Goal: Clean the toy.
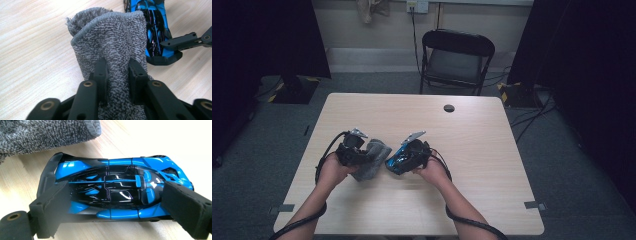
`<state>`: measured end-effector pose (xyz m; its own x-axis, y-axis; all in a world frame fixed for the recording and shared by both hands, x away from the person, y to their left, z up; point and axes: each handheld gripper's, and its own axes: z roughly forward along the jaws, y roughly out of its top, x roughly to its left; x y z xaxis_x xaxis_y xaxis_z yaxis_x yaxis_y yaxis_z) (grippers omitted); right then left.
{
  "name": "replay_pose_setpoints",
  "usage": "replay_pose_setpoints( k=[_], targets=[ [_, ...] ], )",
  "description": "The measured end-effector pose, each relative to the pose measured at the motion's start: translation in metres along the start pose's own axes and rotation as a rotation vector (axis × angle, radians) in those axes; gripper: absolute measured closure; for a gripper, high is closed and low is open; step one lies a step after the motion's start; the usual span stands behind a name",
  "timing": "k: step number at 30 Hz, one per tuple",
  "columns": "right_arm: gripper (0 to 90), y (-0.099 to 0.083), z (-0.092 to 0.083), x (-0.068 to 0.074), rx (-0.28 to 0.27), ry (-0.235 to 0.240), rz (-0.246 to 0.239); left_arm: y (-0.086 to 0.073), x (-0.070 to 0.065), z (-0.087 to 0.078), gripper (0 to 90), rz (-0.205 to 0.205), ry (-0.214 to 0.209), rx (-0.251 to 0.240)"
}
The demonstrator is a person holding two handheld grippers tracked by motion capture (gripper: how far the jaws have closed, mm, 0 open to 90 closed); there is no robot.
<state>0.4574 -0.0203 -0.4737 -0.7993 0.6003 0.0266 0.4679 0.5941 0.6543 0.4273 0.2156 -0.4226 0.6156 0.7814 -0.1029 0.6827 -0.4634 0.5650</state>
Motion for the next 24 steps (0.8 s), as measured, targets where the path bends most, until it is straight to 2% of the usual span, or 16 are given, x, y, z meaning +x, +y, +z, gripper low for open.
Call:
replay_pose_setpoints(
  k=[3, 7, 13, 15, 21, 24],
  targets=[
    [9.5, 0.001, 0.0, 0.0, 0.009, -0.001, -0.003, 0.001, 0.001, -0.001, 71.2, 0.006, 0.005, 0.007],
    [15.1, 0.003, -0.003, -0.003, 0.007, 0.01, 0.0, 0.003, 0.001, -0.005, 71.3, 0.007, 0.007, 0.002],
    [15.1, 0.001, -0.01, -0.009, -0.002, 0.015, -0.002, 0.008, 0.001, -0.011, 71.1, 0.008, 0.013, -0.009],
    [15.1, 0.0, -0.018, -0.014, -0.028, 0.029, 0.016, 0.013, -0.001, -0.013, 71.1, 0.016, 0.013, -0.014],
    [15.2, -0.004, -0.034, -0.022, -0.037, 0.029, 0.016, 0.026, -0.011, -0.014, 71.1, 0.041, 0.0, -0.017],
    [15.3, -0.008, -0.041, -0.027, -0.029, 0.013, -0.001, 0.034, -0.017, -0.013, 71.1, 0.052, -0.007, -0.027]
  ],
)
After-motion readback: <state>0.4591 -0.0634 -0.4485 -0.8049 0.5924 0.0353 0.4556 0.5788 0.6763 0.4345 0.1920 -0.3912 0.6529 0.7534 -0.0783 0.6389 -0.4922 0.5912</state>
